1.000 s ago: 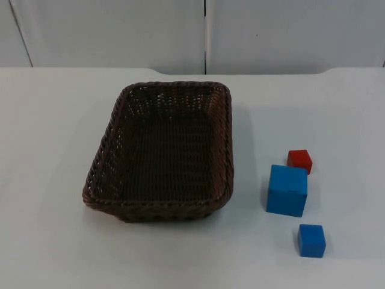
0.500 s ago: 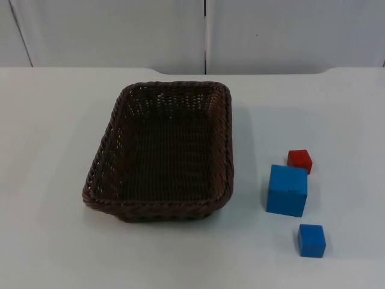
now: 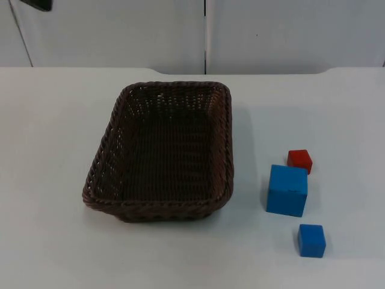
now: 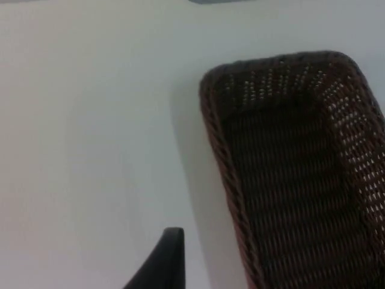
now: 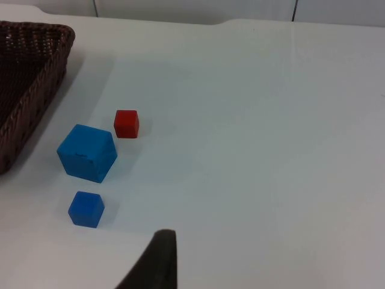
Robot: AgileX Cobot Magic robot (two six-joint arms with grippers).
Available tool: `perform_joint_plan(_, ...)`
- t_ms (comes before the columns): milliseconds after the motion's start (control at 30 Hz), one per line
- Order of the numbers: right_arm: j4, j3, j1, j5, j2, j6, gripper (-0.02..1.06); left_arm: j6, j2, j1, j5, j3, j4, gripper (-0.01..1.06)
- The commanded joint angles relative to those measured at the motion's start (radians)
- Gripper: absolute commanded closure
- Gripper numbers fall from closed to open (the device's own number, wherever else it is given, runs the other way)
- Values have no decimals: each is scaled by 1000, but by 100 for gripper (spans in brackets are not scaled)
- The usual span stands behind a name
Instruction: Pick up the basket with the left hand and place the largest block into the basket with the right hand.
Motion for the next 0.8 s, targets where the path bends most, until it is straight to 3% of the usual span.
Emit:
perform_joint_plan(0, -1, 1, -8, -2, -3, 0, -1, 2, 40, -19, -3, -22, 7, 3)
perform_joint_plan(767, -1, 1, -8, -2, -3, 2, -1, -8, 533, -25, 47, -259, -10, 3)
